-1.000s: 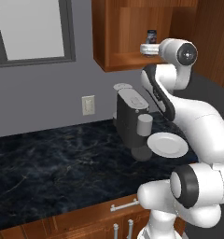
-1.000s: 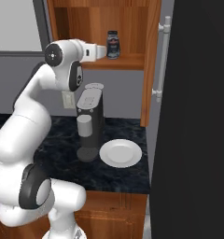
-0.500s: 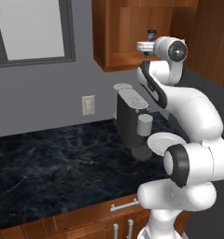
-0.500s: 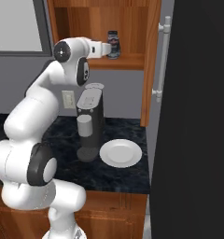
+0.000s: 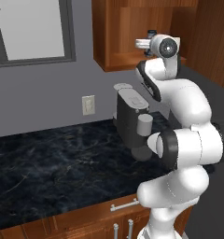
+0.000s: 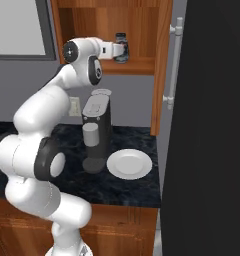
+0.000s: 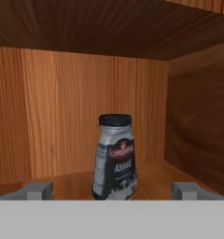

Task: Move the hot dog bun to the plate on the dining table and place the condiment next to that plate. Then navigate to the fridge and take the sausage and place it on the plate as well.

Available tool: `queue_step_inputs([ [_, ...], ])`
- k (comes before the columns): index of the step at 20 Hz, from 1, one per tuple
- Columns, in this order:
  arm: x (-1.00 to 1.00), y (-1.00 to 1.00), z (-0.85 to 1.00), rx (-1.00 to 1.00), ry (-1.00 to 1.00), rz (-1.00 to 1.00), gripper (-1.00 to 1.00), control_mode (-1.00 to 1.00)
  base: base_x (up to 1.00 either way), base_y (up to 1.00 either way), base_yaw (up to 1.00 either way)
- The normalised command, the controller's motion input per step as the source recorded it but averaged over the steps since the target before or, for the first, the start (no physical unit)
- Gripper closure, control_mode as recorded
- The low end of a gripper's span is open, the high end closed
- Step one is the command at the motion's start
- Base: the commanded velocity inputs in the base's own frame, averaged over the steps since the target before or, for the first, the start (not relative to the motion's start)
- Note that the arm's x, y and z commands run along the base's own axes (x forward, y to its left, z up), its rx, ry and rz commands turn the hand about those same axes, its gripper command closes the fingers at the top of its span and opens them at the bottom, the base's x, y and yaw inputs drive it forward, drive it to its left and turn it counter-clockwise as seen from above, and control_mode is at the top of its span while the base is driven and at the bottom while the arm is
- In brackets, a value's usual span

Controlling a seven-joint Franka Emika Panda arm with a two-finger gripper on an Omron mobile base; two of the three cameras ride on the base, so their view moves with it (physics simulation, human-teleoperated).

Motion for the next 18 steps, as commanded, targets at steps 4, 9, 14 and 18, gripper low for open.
queue_step_inputs([
  [4, 0.48, 0.00, 0.00, 0.00, 0.02, -0.11, -1.00, -1.00, 0.00, 0.00, 0.00],
  [9, 0.40, 0.00, 0.00, 0.00, 0.03, -0.09, -1.00, -1.00, 0.00, 0.00, 0.00],
  [14, 0.29, 0.00, 0.00, 0.00, 0.03, -0.06, -1.00, -1.00, 0.00, 0.00, 0.00],
  [18, 0.24, 0.00, 0.00, 0.00, 0.01, -0.03, -1.00, -1.00, 0.00, 0.00, 0.00],
])
